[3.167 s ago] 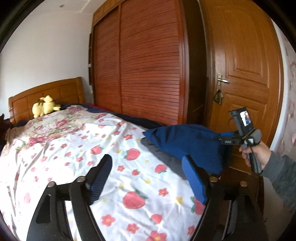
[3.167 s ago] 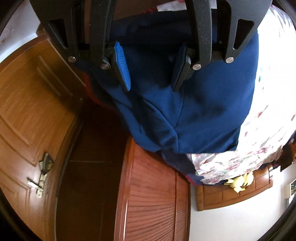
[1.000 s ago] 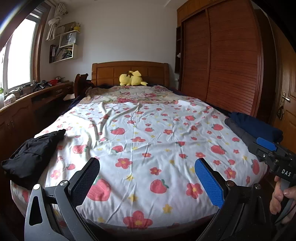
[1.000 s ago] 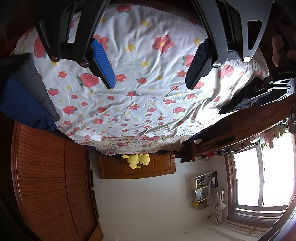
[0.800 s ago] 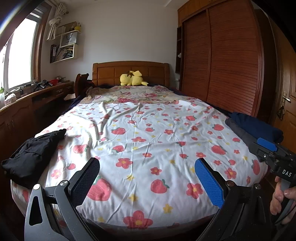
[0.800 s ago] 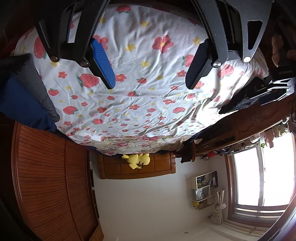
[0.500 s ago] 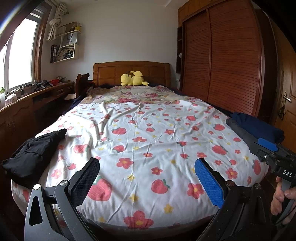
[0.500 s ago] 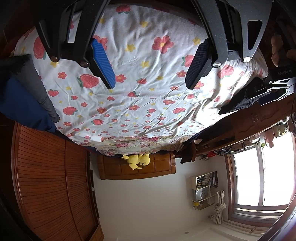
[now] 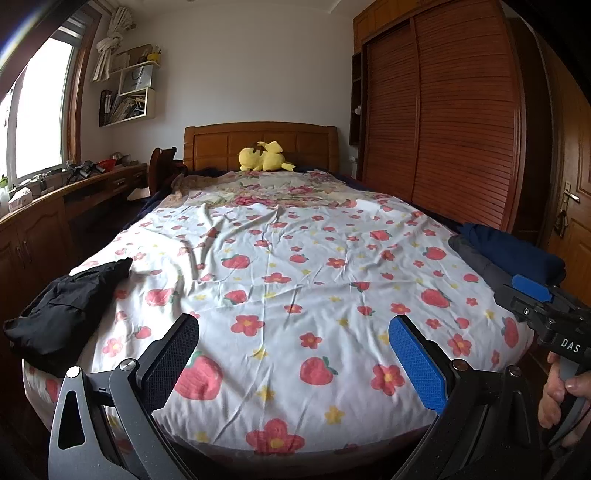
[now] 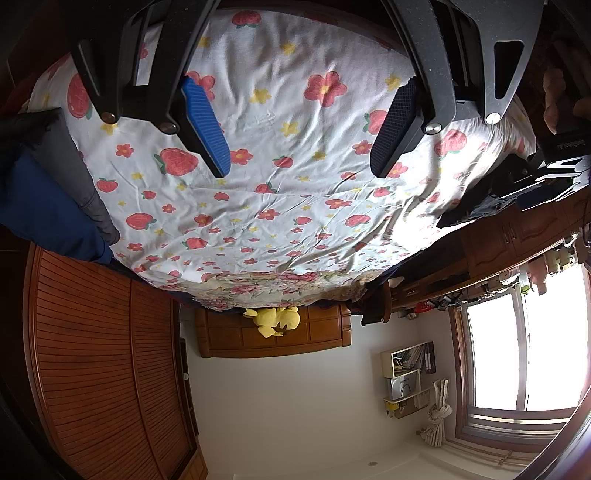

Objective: Fold large clothes

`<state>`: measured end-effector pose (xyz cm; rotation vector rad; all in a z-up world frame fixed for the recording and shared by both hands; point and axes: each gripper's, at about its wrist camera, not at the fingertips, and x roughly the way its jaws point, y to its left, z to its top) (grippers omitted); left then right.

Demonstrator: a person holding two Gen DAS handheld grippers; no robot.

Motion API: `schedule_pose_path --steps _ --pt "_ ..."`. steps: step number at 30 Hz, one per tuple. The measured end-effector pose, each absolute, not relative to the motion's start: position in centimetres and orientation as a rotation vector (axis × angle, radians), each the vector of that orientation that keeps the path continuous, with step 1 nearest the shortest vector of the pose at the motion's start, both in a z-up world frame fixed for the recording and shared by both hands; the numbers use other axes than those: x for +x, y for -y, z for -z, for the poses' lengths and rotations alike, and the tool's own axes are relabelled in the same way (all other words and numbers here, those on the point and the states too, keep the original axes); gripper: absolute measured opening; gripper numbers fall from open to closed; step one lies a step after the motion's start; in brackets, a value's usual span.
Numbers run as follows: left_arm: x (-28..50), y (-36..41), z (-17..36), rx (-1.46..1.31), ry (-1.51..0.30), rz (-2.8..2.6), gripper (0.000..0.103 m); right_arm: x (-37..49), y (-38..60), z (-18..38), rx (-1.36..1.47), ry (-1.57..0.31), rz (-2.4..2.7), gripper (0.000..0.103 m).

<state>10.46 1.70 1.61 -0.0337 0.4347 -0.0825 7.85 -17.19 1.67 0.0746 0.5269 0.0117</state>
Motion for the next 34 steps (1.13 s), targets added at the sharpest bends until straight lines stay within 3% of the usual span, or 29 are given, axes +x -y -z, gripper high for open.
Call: schedule_pose_path --steps 34 --pt "10.10 -1.66 -1.91 -0.027 -0.420 0.090 0.102 7.82 17.21 -1.76 0.075 -0.525 -0.010 0.079"
